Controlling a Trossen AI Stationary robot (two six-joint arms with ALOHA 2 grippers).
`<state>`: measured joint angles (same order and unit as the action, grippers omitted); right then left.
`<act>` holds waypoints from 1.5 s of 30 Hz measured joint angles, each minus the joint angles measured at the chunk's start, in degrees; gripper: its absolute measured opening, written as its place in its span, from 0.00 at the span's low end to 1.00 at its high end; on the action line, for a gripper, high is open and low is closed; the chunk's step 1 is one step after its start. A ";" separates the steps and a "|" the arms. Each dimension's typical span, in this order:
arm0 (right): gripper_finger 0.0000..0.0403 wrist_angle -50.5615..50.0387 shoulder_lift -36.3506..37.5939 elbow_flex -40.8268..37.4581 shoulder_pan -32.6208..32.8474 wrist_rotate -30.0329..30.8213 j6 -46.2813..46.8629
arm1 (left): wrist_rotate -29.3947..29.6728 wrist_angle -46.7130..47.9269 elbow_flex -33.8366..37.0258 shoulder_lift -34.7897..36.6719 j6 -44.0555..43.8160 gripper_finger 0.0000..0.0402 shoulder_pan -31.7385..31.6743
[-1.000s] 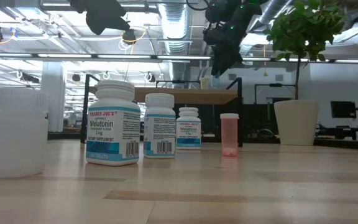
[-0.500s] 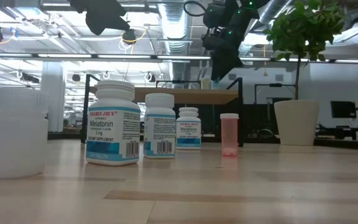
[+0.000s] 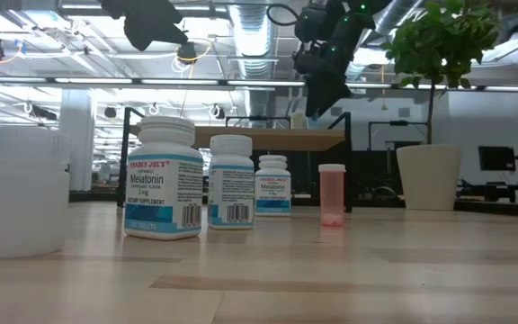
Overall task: Pick and place medicine bottles onto shelf by color
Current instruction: Put the blue pill bottle on the shelf, then put the pink pill bottle on the shelf
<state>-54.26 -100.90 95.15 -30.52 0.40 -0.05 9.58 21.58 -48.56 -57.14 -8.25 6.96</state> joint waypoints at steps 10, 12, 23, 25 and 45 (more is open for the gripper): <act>0.56 1.22 -0.08 0.64 0.00 0.02 0.04 | 0.00 0.00 0.00 0.00 0.02 0.50 -0.01; 0.56 1.09 -0.09 2.01 -0.05 0.02 0.04 | -0.02 0.00 0.00 0.00 0.02 0.50 0.00; 0.54 -7.46 -0.09 12.97 0.84 -0.51 3.28 | -0.07 0.00 0.00 0.00 -0.46 0.50 0.01; 0.54 -11.25 -0.05 14.98 2.28 -1.94 4.00 | -0.07 0.02 0.00 0.00 -0.46 0.50 0.01; 0.50 -35.44 2.65 17.06 35.42 -3.50 3.70 | -0.02 0.00 0.00 0.00 -0.48 0.50 0.01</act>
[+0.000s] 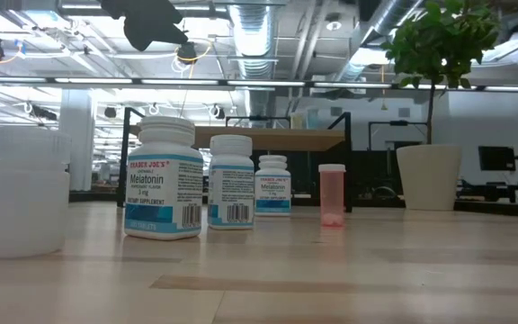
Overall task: Pick and place medicine bottles onto shelf by color
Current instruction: Put the pink pill bottle on the shelf
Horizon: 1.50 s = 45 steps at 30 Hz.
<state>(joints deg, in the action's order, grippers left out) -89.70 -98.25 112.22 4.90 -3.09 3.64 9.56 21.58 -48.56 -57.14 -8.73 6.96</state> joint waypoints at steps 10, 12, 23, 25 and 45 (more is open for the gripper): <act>0.47 5.67 7.32 -0.27 9.07 16.02 8.15 | 0.02 0.00 0.00 0.00 -0.13 0.50 0.00; 0.47 8.81 8.57 -3.13 10.53 17.75 7.88 | 0.02 -0.04 0.00 0.00 -0.13 0.50 -0.01; 0.47 40.13 21.87 -41.60 11.35 17.97 15.54 | 0.02 -0.03 0.00 0.00 -2.08 0.50 -0.01; 0.47 43.76 22.22 -45.99 12.14 17.91 18.58 | 0.00 -0.02 0.00 0.00 -2.05 0.50 0.00; 0.50 55.99 1.72 -51.90 12.68 17.88 25.04 | 0.04 -0.07 0.00 0.02 -1.42 0.50 0.00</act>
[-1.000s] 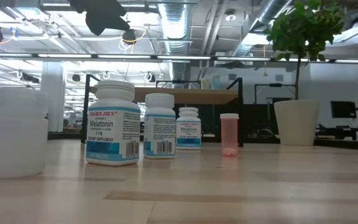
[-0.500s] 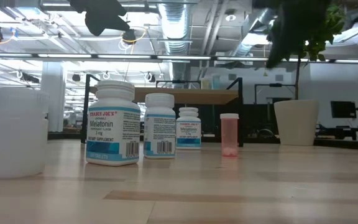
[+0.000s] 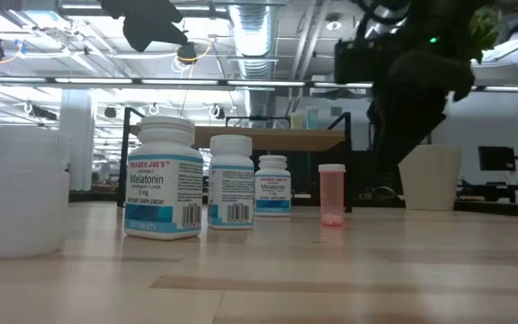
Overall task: Pick and place medicine bottles onto shelf by color
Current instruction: Put the pink pill bottle on the shelf
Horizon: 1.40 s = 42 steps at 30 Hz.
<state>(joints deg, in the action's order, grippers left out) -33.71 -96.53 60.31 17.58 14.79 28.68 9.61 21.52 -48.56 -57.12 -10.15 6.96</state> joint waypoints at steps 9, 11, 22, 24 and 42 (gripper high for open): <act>0.63 3.80 -2.28 1.42 -1.77 -6.07 -2.30 | 0.00 0.08 0.00 0.00 0.00 0.50 -0.01; 0.66 3.11 -2.19 1.98 -2.22 -6.08 -3.11 | 0.00 0.02 0.00 0.00 0.00 0.50 0.00; 0.69 5.84 -2.21 2.84 -4.35 -6.10 -3.73 | 0.00 0.66 0.00 0.00 0.00 0.50 0.00; 0.69 6.83 -2.21 2.84 -4.65 -6.10 -3.89 | 0.00 0.75 0.00 0.00 0.01 0.50 0.00; 0.69 11.25 -2.21 2.15 -4.63 -5.64 -5.18 | 0.00 1.01 0.00 0.00 0.00 0.50 0.00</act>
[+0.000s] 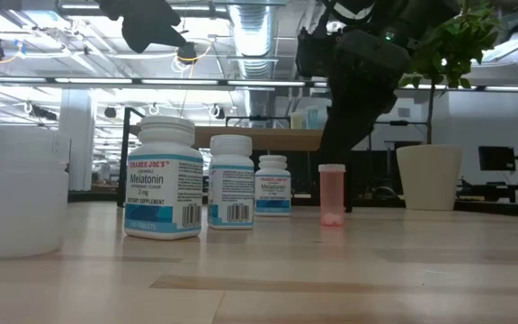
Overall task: Pick and place medicine bottles onto shelf by color
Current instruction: Put the pink pill bottle on the shelf
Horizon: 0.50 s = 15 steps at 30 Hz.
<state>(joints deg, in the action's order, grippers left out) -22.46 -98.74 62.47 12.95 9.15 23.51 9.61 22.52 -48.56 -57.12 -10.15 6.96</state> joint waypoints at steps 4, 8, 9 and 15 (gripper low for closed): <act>0.69 -0.41 0.00 -0.05 0.00 0.03 -0.02 | 0.00 0.00 0.00 0.00 0.00 0.50 -0.01; 0.69 -0.48 0.00 -0.05 0.00 0.07 -0.06 | 0.00 0.00 0.00 0.00 -0.02 0.50 0.00; 0.69 -0.55 0.00 -0.05 0.00 0.08 -0.06 | 0.00 0.00 0.00 0.00 -0.02 0.50 0.00; 0.69 -0.26 -4.16 0.49 0.00 0.17 -0.15 | -0.02 -0.01 0.00 0.00 -0.06 0.50 -0.02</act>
<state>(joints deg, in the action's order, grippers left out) -22.72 -102.89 62.96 12.95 9.32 23.35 9.58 22.51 -48.56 -57.12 -10.21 6.94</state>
